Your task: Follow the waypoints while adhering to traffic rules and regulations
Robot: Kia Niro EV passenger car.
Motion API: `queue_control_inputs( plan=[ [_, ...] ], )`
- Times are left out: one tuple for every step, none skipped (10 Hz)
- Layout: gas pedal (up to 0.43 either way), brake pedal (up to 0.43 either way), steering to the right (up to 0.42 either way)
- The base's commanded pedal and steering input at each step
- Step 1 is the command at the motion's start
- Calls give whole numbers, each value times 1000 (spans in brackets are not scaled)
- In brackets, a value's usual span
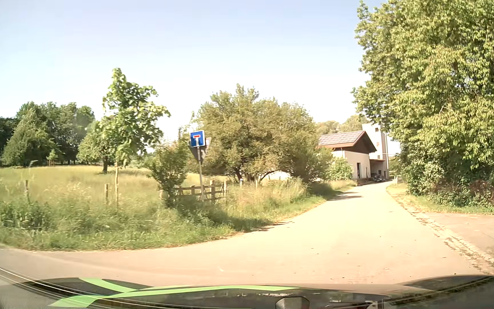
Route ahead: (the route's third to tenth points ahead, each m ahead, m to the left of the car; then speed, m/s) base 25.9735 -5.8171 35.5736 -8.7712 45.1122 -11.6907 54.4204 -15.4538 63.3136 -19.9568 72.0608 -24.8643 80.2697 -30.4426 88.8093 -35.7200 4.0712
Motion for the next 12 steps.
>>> queue_control_inputs(
  plan=[
    [150,0,301],
    [150,0,268],
    [150,0,236],
    [150,0,213],
    [150,0,193],
    [150,0,176],
    [150,0,162],
    [150,0,143],
    [150,0,122],
    [150,0,103],
    [150,0,91],
    [150,0,87]
  ],
)
